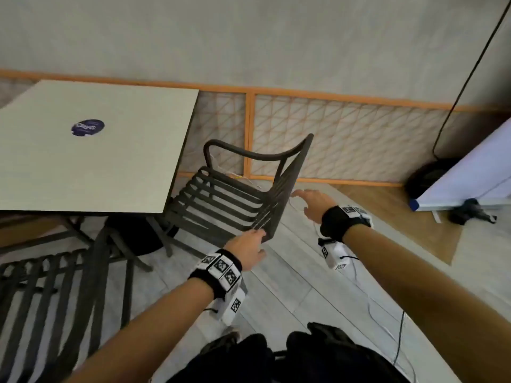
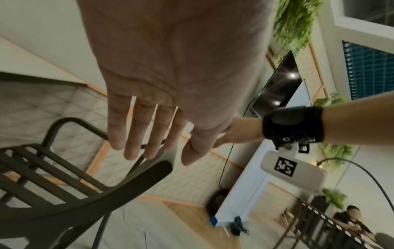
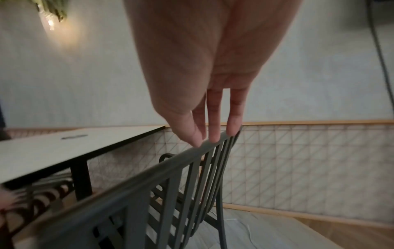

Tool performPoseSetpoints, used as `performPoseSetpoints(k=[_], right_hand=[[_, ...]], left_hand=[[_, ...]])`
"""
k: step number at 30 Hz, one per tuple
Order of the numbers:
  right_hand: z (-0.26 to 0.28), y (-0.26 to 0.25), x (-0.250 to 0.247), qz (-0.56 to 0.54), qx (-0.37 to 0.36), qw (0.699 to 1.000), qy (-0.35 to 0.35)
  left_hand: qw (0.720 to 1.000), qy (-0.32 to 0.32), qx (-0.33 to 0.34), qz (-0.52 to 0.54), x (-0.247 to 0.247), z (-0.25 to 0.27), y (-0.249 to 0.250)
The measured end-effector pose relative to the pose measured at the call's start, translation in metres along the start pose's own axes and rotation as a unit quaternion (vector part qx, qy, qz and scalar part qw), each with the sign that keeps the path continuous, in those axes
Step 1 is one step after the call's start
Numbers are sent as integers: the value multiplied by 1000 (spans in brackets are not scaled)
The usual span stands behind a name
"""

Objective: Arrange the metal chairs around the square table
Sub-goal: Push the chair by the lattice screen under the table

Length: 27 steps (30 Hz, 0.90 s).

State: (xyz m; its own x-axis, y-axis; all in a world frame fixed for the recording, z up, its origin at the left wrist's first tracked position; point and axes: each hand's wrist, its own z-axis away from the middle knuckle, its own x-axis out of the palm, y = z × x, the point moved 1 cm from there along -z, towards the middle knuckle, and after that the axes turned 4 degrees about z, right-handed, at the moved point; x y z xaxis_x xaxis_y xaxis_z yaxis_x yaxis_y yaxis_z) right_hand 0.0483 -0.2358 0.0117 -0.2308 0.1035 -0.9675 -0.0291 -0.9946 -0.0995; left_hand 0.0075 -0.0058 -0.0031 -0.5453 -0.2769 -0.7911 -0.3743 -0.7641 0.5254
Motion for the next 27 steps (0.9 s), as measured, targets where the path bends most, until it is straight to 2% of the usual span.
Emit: performPoseSetpoints(k=[5,8,13,17,23,27], right_hand=[[-65,25,-5,140,-77,987,-25],[-105,52,-5,191,-88,977,-40],[-173,96,-1,224,-105,968,-32],[-223,118,-9,264,-108,957,-58],[-267,112,-16,347,-195,909,-125],[-294,107,-20,371,-221,895,-115]], left_hand=[[996,-65,-48,-30,-6,-79,7],[992,-96,-83,-13,2,-115,12],[988,-81,-130,-17,16,-160,19],[987,-73,-141,-12,17,-177,24],[983,-45,-180,-16,24,-174,29],[980,-25,-193,-35,17,-187,28]])
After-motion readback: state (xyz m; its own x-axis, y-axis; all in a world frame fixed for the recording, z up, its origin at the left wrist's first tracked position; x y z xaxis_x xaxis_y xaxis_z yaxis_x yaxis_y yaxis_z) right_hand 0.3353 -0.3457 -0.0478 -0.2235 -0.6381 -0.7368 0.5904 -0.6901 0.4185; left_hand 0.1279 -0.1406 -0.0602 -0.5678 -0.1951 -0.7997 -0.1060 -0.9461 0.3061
